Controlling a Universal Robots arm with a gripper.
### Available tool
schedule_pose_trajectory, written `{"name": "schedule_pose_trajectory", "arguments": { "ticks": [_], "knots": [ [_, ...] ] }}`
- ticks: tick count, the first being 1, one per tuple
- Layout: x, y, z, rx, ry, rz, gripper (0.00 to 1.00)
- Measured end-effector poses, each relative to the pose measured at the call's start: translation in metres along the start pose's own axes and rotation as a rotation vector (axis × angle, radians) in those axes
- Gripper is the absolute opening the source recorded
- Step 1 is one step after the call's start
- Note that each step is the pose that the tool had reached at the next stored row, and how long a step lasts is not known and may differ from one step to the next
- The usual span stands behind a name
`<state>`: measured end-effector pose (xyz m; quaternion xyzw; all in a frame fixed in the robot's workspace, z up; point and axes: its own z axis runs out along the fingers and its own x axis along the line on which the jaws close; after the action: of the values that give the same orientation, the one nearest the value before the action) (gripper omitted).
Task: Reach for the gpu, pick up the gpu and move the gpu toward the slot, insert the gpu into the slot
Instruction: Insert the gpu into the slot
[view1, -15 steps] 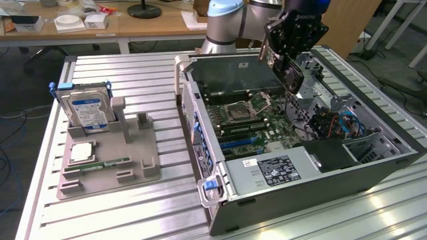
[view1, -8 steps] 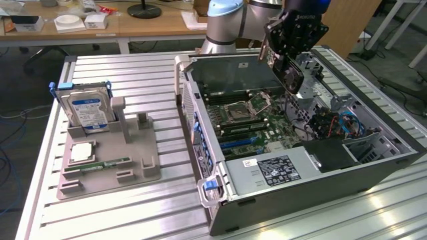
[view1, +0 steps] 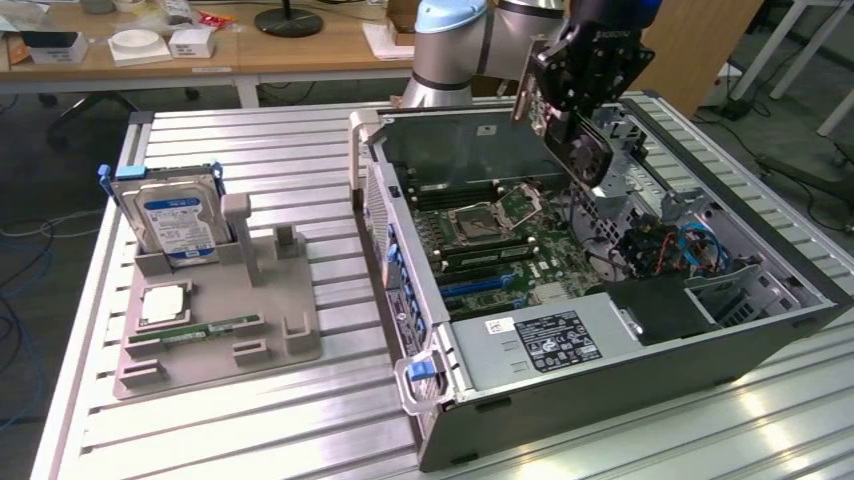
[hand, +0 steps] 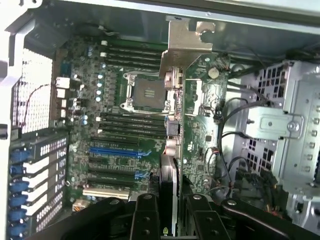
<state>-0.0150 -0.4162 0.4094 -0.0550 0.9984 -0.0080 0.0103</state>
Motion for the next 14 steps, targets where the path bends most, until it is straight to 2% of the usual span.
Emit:
{"name": "schedule_pose_trajectory", "arguments": {
  "ticks": [14],
  "knots": [
    [0.0, 0.0, 0.0, -0.0049, -0.0042, -0.244, 0.26]
  ]
}}
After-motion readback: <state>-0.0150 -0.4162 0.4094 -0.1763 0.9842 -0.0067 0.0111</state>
